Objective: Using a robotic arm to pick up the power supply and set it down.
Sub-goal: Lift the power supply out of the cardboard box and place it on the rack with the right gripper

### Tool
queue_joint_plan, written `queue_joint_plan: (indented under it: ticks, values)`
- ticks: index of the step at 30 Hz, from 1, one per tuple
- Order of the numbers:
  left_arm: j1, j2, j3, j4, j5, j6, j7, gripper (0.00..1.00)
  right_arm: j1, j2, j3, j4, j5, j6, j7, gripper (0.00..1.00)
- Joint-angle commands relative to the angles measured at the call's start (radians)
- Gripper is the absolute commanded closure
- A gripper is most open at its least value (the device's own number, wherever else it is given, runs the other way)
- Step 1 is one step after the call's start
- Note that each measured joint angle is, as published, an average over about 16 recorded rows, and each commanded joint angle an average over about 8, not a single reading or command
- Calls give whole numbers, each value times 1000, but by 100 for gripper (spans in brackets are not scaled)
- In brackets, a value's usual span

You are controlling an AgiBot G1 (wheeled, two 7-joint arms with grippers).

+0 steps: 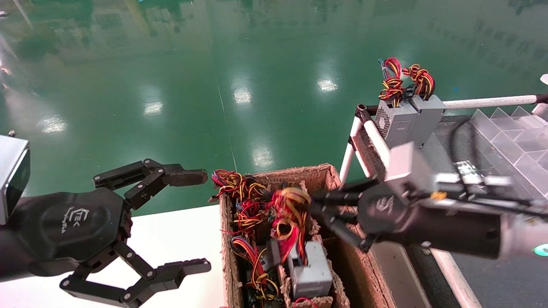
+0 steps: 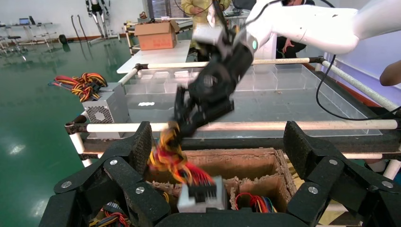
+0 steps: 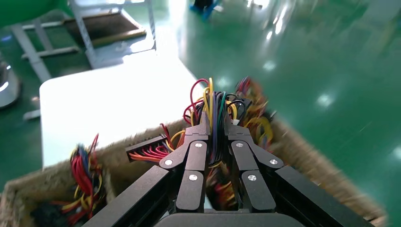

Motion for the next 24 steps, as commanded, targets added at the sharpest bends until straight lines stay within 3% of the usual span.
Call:
queue_joint_plan:
  ticks: [1, 11, 24]
  values:
    - [0, 0, 0, 0, 0, 0, 0, 0, 1, 19, 23, 18, 26, 4, -4, 100]
    - [0, 0, 0, 0, 0, 0, 0, 0, 107, 80, 116, -56, 103, -12, -48, 100]
    - [0, 0, 0, 0, 0, 0, 0, 0, 270, 131, 116, -279, -46, 23, -183, 100]
